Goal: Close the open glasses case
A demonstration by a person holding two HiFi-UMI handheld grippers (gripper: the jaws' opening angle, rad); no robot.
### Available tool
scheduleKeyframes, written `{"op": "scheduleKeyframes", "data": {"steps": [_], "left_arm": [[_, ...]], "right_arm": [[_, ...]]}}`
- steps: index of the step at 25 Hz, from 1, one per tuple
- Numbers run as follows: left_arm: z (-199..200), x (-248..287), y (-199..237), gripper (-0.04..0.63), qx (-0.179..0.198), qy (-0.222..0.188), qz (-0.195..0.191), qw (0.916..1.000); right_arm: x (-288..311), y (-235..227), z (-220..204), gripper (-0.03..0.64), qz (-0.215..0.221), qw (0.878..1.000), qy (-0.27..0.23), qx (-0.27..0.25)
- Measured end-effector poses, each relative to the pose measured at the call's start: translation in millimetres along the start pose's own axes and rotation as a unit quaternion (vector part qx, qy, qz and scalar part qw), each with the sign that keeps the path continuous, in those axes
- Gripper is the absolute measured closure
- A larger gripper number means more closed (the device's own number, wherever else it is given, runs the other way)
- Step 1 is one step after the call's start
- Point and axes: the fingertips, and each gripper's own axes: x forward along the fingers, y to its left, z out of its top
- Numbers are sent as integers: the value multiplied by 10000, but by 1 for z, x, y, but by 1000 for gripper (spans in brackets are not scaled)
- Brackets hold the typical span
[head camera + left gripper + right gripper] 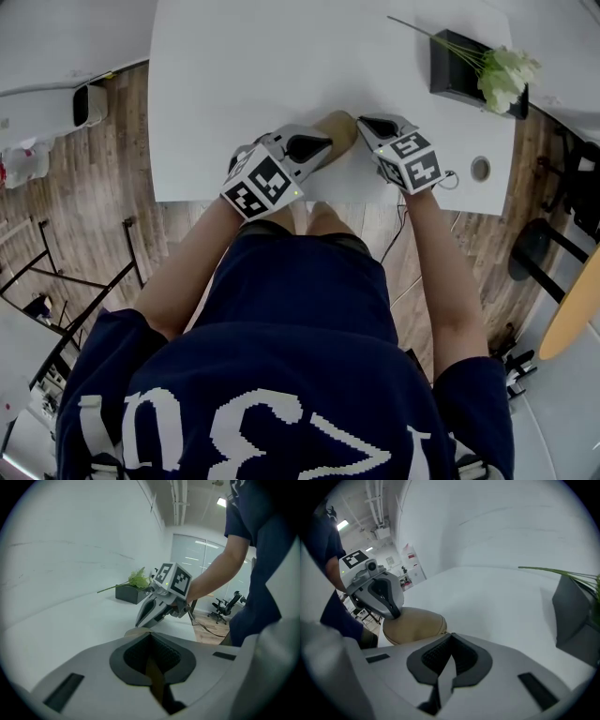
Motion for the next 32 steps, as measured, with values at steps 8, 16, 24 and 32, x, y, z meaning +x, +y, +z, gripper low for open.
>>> {"op": "scheduleKeyframes", "data": {"steps": [8, 16, 24, 32], "left_arm": [[1, 0, 0, 581, -259, -99, -121, 9995], [16, -31, 28, 581, -648, -677, 388, 9948], [97, -122, 103, 581, -719, -1969, 1702, 9629], [165, -218, 141, 581, -590, -3070, 2665, 9117]], "right_arm": [[16, -3, 19, 592, 506, 9950, 514, -692], [-68, -23, 82, 575, -841, 9854, -1459, 229], [-170, -15, 183, 581, -1548, 9302, -3307, 368], [-239, 0, 245, 588, -2080, 8832, -4202, 27]]}}
